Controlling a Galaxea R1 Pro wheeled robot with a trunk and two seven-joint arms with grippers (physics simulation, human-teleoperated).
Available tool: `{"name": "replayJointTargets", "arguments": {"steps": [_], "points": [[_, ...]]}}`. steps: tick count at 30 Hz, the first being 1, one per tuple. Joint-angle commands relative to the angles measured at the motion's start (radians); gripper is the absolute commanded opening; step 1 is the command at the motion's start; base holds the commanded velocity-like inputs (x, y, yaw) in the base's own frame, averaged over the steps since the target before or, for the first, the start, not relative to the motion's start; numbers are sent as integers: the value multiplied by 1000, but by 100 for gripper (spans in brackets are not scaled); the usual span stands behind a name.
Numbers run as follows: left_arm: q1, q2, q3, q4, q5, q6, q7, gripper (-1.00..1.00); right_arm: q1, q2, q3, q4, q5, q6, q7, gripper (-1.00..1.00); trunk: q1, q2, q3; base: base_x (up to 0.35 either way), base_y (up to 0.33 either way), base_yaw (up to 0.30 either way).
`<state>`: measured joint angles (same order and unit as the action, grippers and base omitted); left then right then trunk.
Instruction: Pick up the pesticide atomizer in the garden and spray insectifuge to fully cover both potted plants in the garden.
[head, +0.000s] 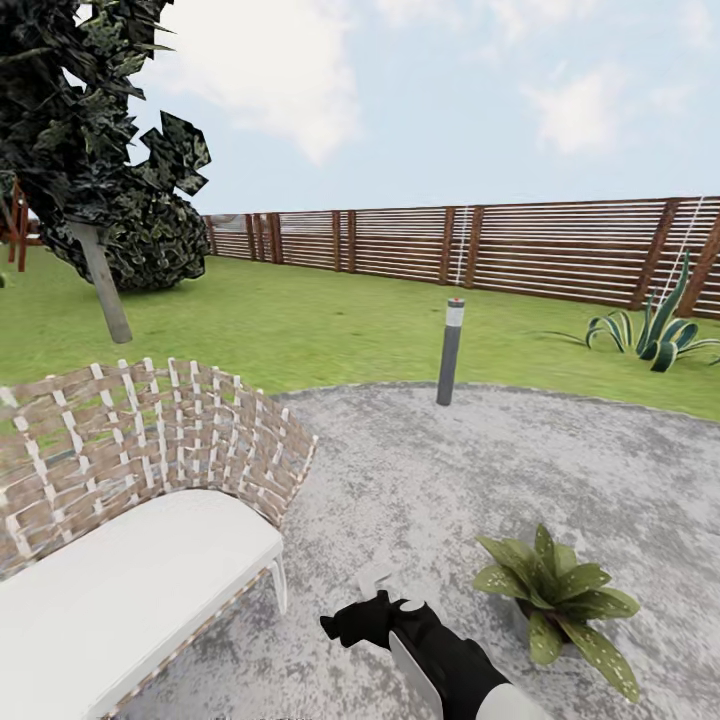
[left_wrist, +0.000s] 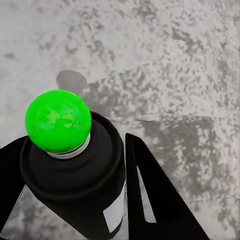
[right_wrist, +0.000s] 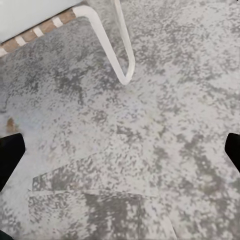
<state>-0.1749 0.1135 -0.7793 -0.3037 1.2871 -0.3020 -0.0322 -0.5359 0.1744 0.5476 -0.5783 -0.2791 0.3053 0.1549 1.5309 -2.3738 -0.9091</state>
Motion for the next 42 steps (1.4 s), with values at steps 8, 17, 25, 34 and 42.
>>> {"name": "replayJointTargets", "arguments": {"steps": [8, 17, 25, 34, 42], "points": [[0, 0, 0, 0, 0, 0, -1, -100, -7, 0, -3, 125, -2, -74, -42, 100, 0, 0, 0, 0, 0, 267], [0, 0, 0, -9, 0, 0, 0, -100, -24, 0, -3, 235, 2, -178, -130, 100, 0, 0, 0, 6, 0, 267], [0, 0, 0, -8, 0, 0, 0, -100, -24, 0, -4, 233, 6, -179, -131, 100, 0, 0, 0, 243, 0, 267], [0, -1, 0, -8, 0, 0, 0, -100, -24, 0, -2, 225, 5, -209, -132, 100, 0, 0, 0, 220, 0, 214], [0, -3, 0, -8, 0, 0, 0, -100, -24, 0, -3, 224, 3, -216, -133, 100, 0, 0, 3, 2, 0, 229]]}}
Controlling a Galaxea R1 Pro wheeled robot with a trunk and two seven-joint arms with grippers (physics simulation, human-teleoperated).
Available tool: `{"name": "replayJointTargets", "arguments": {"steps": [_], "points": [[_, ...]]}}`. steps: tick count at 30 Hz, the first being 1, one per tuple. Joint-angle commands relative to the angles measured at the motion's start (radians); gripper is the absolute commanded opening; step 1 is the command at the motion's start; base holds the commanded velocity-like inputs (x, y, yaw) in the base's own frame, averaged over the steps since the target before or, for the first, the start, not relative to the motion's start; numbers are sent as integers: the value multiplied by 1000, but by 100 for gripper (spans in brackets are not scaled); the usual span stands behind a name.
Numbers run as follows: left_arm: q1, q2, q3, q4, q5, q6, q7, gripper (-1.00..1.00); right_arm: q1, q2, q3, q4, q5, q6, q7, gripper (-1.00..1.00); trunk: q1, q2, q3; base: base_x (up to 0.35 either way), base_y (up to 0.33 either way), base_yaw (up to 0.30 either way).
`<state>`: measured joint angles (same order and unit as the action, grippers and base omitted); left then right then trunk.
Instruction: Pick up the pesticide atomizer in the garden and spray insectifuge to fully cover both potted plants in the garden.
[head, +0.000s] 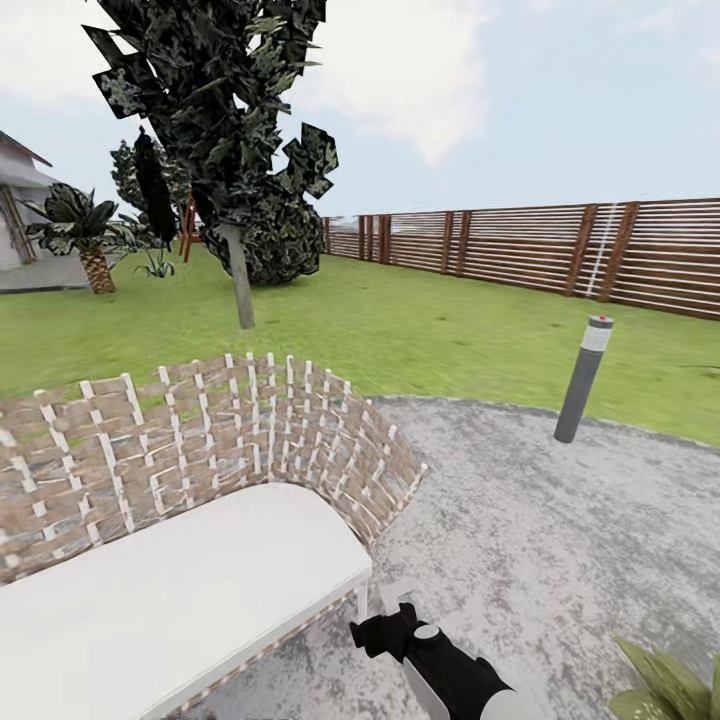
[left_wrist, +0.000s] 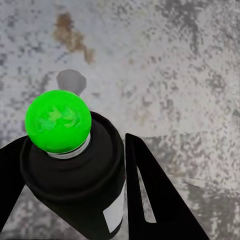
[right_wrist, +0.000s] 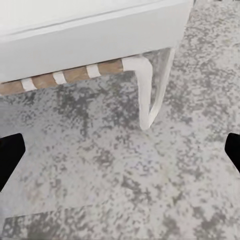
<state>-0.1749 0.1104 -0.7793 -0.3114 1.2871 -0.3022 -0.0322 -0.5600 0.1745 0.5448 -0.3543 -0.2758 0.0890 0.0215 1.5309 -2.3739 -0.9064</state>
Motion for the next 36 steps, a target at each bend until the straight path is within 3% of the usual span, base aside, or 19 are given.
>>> {"name": "replayJointTargets", "arguments": {"steps": [1, 18, 25, 36], "points": [[0, 0, 0, 0, 0, 0, 0, -100, 0, 0, 0, 0, 2, 1, 0, 100, 0, 0, 0, 0, 0, 261], [0, 0, -1, -1, -1, 1, 0, -100, -1, 0, 0, 0, -1, 2, -1, 100, 0, 0, 2, 0, 0, 262], [0, 0, -1, -2, -1, 2, -1, -100, -21, 0, -10, 143, -4, -8, -9, 100, 0, 0, 2, 0, 0, 265], [0, 0, -1, -2, 0, 1, 0, -100, -24, 0, -12, 141, -2, -47, -9, 100, 0, 0, 2, 60, -38, 265]]}}
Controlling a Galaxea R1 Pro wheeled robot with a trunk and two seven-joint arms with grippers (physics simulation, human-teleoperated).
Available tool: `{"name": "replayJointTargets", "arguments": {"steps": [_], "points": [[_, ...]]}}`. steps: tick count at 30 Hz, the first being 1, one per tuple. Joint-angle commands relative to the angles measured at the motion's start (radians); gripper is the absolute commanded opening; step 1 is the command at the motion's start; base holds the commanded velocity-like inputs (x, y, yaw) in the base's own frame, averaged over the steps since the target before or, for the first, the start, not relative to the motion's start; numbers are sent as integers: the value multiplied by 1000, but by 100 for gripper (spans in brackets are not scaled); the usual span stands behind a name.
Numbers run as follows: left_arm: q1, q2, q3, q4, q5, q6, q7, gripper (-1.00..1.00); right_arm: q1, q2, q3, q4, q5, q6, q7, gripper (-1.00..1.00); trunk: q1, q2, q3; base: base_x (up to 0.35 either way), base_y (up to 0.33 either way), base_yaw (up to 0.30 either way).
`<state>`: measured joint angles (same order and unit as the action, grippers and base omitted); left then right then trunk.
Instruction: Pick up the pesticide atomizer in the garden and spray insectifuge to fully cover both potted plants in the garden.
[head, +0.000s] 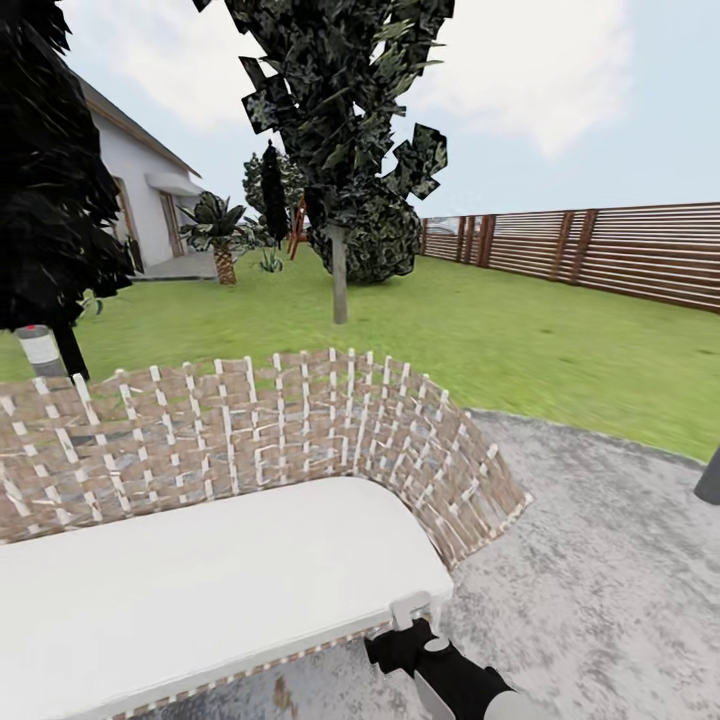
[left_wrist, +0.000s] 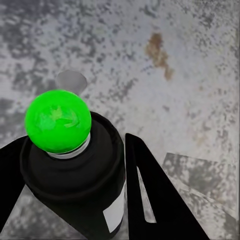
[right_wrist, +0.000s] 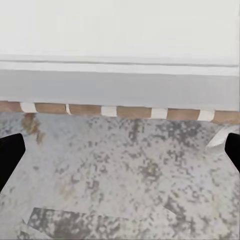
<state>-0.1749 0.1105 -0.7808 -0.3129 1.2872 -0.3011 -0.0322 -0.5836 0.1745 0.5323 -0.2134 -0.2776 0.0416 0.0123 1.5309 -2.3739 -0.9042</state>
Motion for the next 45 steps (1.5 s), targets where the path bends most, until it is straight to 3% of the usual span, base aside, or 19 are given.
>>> {"name": "replayJointTargets", "arguments": {"steps": [1, 21, 40, 45], "points": [[0, 0, 0, 0, 0, 0, 0, -100, 0, 0, 0, 0, 0, 0, 0, 100, 0, 0, 0, 262, -168, 265], [0, 0, 1, 1, 0, -1, 0, -100, -1, 0, 0, -5, 0, -3, 0, 100, 0, 0, 0, 287, -132, 258], [0, 0, 2, 1, 0, -1, 0, -100, -1, 0, -1, -21, 2, -12, 0, 100, 0, 0, 0, 311, 0, 5], [25, 29, -1, 8, 3, -15, -2, -100, -16, 0, 1, -12, 0, -8, 8, 100, 0, 0, 0, -315, 0, 0]]}}
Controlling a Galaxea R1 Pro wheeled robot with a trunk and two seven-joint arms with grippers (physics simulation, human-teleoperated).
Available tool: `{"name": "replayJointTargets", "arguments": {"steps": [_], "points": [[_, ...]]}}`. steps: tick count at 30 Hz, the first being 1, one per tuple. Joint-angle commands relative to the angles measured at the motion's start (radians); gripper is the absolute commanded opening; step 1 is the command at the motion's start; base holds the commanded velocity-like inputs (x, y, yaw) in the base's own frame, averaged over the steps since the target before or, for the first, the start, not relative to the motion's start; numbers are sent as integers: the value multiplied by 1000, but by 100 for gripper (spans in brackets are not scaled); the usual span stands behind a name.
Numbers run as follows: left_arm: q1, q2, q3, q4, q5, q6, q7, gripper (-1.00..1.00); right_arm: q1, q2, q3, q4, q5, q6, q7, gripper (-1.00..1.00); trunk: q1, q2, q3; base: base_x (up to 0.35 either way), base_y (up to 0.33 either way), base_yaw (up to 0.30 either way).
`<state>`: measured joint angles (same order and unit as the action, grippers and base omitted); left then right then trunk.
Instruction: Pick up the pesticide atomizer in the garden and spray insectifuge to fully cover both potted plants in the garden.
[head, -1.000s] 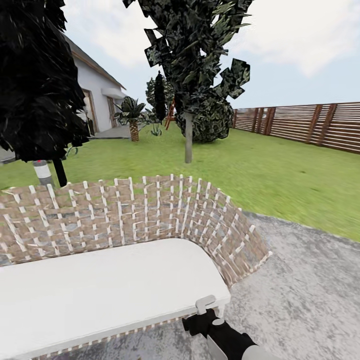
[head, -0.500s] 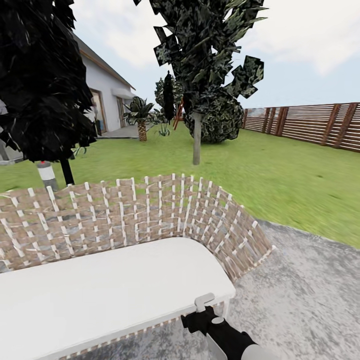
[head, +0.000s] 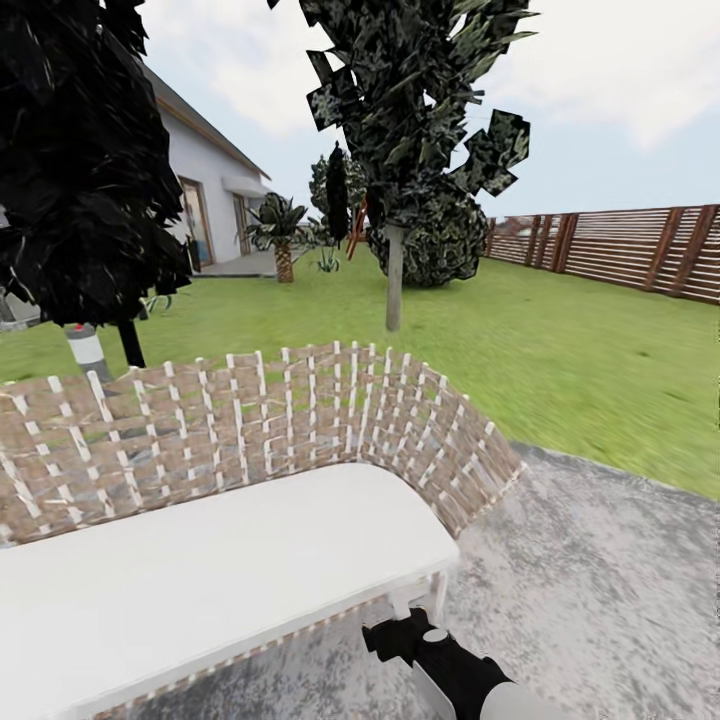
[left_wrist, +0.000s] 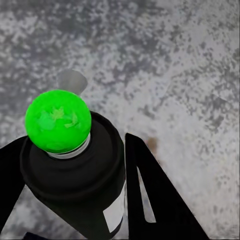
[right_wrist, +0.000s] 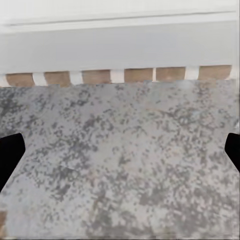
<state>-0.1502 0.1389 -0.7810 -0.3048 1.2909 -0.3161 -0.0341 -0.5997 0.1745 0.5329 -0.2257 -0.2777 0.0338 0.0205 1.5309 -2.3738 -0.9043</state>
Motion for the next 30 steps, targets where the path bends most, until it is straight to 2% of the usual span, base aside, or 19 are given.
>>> {"name": "replayJointTargets", "arguments": {"steps": [1, 10, 14, 16, 17, 18, 19, 24, 25, 26, 28, 30], "points": [[-1, 6, -1, -2, -1, -1, 0, -100, 0, 0, 0, 0, 0, 1, 0, 100, 0, 0, 0, -335, 0, 0], [-2, 57, -1, -5, -1, -2, -2, -100, 0, -1, -7, -2, 0, 4, -6, 100, 0, 0, 0, -331, 0, 0], [-2, 80, -2, -20, -5, -2, -2, -100, 0, -22, -16, -15, -5, -1, -3, 100, 0, 0, 1, -71, 0, -72], [-2, 81, -3, -31, -5, 0, -1, -100, 0, -34, -27, -26, -8, 5, -3, 100, 0, 0, 2, -3, 0, -270], [-2, 80, -3, -85, -5, 0, -1, -100, 0, -178, -121, -116, -7, 70, -3, 100, 0, 0, 2, 0, 0, -281], [-2, 80, -3, -90, -6, 3, -2, -100, 0, -184, -146, -155, -5, 112, -4, 100, 0, 0, 3, 0, 0, -282], [-2, 80, -3, -92, -7, 6, -3, -100, 1, -188, -155, -171, -3, 128, -4, 100, 0, 0, 3, 0, 0, -282], [-25, 74, -4, -122, -11, 19, -4, -100, 1, -194, -163, -211, 4, 192, -4, 100, 0, 0, 6, 0, 0, -283], [-38, 71, -4, -139, -22, 33, -2, -100, 2, -199, -162, -237, 4, 215, -4, 100, 0, 0, 7, 0, 0, -283], [-49, 67, -4, -150, -47, 56, 3, -100, 2, -214, -163, -270, 4, 250, -3, 100, 0, 0, 7, 0, 0, -283], [-68, 57, -4, -166, -100, 106, 17, -100, 4, -261, -162, -348, 3, 322, -2, 100, 0, 0, 8, 0, 0, -283], [-101, 39, -3, -175, -134, 153, 41, -100, 8, -318, -163, -461, -1, 399, -2, 100, 0, 0, 9, 0, 0, -283]]}}
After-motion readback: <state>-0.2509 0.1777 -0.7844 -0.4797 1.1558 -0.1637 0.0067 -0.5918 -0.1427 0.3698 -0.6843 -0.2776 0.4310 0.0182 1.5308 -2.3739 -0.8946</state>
